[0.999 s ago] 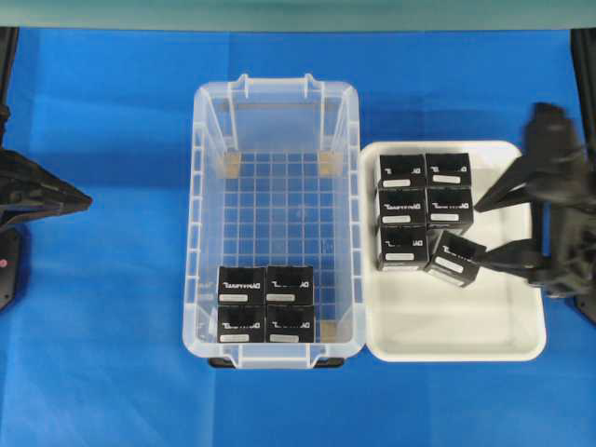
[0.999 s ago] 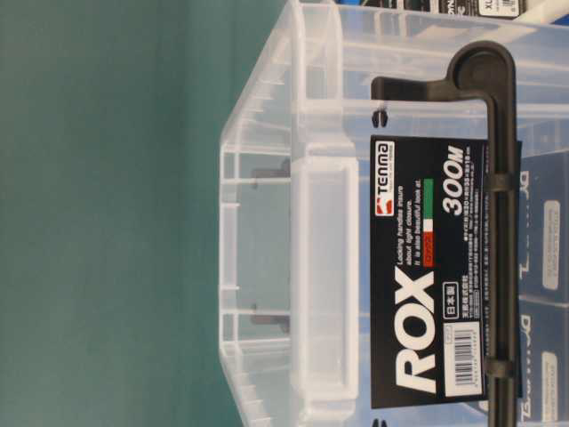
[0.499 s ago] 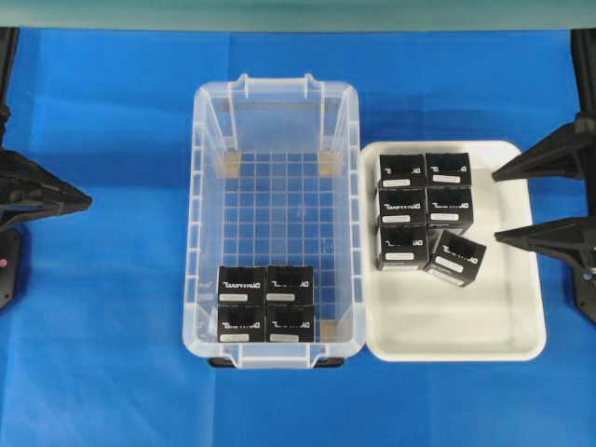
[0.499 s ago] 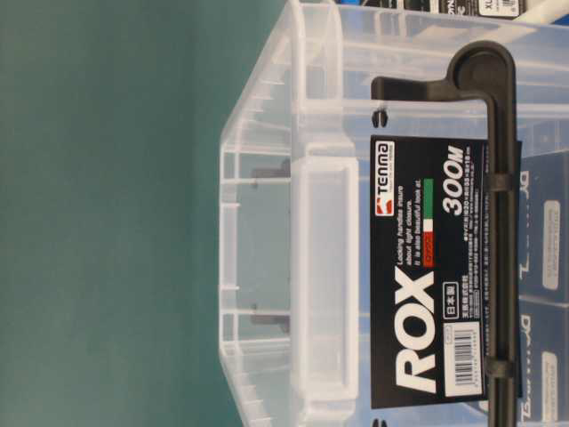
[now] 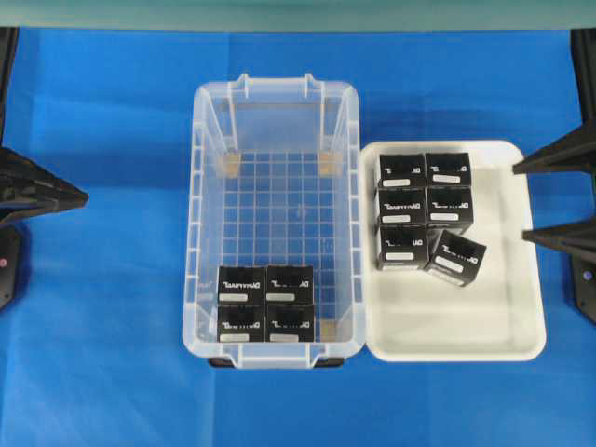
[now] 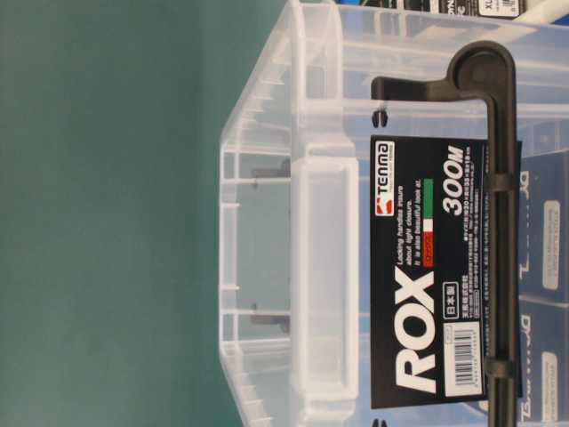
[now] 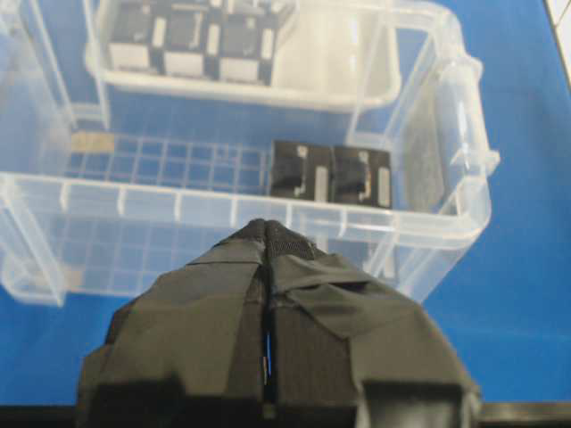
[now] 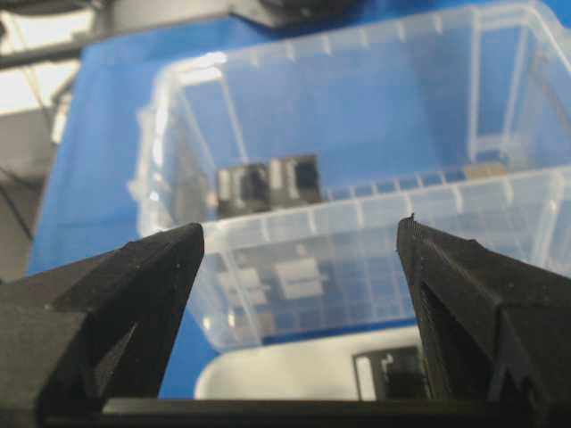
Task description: Pick the box from inside the plastic case
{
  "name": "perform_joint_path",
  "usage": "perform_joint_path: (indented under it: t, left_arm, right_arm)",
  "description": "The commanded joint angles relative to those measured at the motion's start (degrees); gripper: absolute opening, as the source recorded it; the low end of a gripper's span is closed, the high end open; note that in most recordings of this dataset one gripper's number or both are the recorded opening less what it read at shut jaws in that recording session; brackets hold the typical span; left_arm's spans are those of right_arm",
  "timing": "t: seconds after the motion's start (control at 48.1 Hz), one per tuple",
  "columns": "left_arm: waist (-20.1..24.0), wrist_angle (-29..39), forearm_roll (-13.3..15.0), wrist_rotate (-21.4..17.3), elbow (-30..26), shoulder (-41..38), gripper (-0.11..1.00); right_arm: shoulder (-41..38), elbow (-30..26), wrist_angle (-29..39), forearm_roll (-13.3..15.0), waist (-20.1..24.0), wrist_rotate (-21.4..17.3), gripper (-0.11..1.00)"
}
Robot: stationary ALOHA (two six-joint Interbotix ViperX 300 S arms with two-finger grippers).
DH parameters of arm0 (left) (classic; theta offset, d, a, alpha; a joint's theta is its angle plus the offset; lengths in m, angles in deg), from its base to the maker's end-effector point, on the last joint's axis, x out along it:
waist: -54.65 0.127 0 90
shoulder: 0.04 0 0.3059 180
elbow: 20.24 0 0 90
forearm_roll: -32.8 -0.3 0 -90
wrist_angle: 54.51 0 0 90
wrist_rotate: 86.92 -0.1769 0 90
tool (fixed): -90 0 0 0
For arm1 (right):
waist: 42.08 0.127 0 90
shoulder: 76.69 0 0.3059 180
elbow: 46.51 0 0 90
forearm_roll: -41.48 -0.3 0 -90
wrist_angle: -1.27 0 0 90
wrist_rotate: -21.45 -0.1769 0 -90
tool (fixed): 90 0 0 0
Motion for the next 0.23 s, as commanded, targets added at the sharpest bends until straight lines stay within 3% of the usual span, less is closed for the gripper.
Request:
perform_joint_path:
  t: [0.0, 0.208]
  left_arm:
    - [-0.26, -1.93, -0.09, 0.09, -0.62, -0.26, -0.04]
    - [-0.26, -4.92, -0.09, -0.62, 0.09, -0.18, -0.01]
  right_arm:
    - [1.32, 0.44, -1.67, -0.09, 0.62, -0.18, 0.92]
    - [6.5, 2.9, -2.81, -0.18, 1.32, -0.62, 0.92]
